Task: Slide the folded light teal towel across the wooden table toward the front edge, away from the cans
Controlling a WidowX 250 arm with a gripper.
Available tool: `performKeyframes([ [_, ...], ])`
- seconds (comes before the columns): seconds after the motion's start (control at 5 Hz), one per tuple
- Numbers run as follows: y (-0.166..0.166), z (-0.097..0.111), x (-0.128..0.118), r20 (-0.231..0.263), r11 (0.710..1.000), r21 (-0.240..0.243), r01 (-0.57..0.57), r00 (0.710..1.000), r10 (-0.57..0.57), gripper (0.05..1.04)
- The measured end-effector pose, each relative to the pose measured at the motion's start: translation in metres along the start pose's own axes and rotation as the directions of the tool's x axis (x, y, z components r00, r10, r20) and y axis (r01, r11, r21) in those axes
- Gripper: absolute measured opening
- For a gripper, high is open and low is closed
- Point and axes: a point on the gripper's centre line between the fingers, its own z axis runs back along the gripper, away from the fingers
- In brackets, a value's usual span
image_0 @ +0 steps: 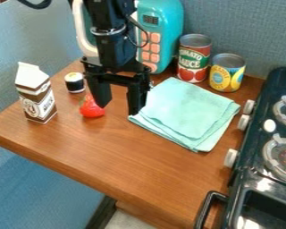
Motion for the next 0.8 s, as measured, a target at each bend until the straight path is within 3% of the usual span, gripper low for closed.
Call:
performKeyframes([
  [0.2,0.0,-0.008,-0.002,-0.035,1.0,-0.001,-0.003,0.999,0.003,1.001],
  [0.4,-0.002,-0.01,0.025,-0.075,1.0,-0.013,-0.012,0.997,0.011,1.001],
  [0.8,-0.003,-0.002,0.085,-0.053,0.999,-0.017,0.032,0.998,-0.033,1.001],
])
